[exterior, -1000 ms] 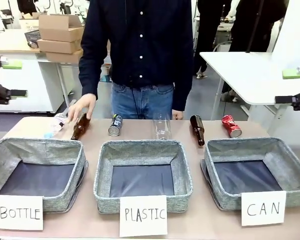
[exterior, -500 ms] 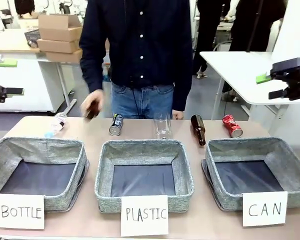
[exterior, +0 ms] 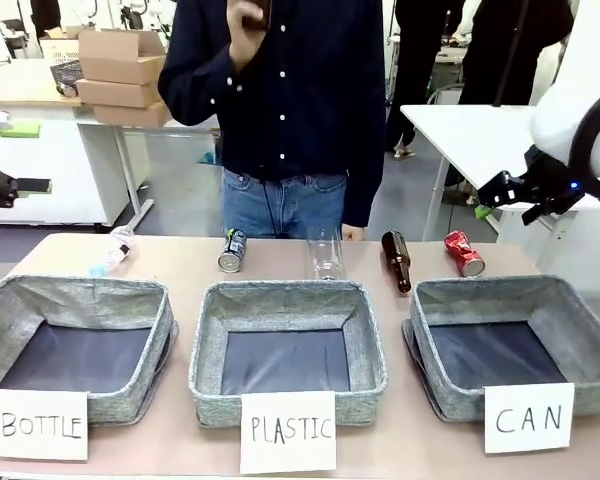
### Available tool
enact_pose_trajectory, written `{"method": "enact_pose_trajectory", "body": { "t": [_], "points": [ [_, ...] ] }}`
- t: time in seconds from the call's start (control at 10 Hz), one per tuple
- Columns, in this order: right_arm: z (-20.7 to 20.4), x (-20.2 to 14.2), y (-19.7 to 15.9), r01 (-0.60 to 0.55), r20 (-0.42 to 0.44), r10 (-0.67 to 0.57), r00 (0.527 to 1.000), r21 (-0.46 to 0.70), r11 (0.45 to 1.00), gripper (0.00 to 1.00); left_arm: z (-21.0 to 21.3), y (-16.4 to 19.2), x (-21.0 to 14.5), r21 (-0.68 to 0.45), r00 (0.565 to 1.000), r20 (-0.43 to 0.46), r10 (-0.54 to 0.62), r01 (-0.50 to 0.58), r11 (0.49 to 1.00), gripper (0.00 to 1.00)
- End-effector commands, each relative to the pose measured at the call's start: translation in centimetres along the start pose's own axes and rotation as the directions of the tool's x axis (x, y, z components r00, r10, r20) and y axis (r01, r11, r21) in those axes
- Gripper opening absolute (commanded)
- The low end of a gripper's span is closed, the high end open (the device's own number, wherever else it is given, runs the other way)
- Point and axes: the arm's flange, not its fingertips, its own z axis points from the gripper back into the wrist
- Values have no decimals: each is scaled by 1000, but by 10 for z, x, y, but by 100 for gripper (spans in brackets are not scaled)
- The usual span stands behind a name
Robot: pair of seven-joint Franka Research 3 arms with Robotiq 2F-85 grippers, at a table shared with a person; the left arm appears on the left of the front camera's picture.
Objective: Sort the can waste into the basket.
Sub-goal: Pick up the can waste from the table and place it in the right Fabric basket.
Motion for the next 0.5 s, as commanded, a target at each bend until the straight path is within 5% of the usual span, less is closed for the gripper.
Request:
{"method": "enact_pose_trajectory", "body": {
  "t": [0.0, 0.2, 0.4],
  "points": [
    [-3, -2, -1, -20, 46, 22, 999, -36, 999, 100, -2, -1, 2, -28, 1000, 12, -23, 23, 999, 100],
    [5, 1, -1, -6, -1, 6, 1000, 11, 1000, 100, -2, -1, 2, -28, 1000, 12, -23, 23, 999, 100],
    [-53, 65, 18, 28, -42, -38, 998, -222, 975, 100, -2, -1, 2, -28, 1000, 12, -23, 23, 999, 100]
  ]
}}
